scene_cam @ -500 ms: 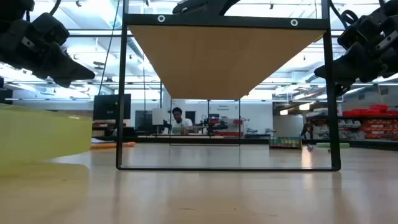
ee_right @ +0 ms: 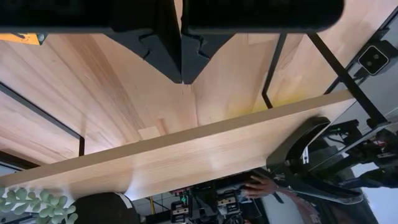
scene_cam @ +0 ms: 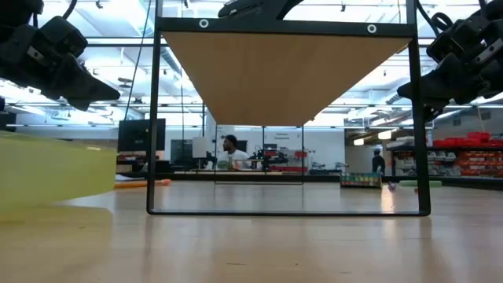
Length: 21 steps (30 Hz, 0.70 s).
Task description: Pack school essentials
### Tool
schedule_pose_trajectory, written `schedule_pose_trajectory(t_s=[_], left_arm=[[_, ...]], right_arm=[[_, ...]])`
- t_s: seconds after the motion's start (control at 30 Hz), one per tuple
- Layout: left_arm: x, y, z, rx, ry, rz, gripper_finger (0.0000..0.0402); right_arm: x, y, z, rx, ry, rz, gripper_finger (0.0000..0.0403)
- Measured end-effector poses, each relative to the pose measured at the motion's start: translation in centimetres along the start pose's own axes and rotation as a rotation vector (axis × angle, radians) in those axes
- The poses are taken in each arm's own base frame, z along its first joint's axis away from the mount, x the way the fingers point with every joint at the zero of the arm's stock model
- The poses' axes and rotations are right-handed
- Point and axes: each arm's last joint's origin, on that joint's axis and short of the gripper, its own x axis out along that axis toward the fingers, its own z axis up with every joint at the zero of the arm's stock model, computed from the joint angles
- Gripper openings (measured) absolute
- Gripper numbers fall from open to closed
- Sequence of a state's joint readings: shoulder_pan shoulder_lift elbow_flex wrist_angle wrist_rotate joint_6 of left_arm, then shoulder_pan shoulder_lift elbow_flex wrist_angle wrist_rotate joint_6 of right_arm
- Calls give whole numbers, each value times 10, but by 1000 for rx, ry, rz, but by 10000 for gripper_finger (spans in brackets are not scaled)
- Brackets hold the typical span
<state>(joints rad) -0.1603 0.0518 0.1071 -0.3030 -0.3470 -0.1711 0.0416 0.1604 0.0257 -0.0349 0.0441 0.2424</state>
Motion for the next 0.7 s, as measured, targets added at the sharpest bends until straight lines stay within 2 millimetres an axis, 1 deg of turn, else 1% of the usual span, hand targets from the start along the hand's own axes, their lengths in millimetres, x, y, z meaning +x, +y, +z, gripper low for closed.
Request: schedule_pose_trajectory(t_s=[0.13, 0.4, 0.7], left_arm=[[0, 0, 0, 0, 0, 0, 35], [0, 0, 0, 0, 0, 0, 26], [0, 0, 0, 0, 0, 0, 36]], right_arm=[[0, 0, 0, 0, 0, 0, 8], [0, 0, 0, 0, 0, 0, 8], [0, 0, 0, 0, 0, 0, 8]])
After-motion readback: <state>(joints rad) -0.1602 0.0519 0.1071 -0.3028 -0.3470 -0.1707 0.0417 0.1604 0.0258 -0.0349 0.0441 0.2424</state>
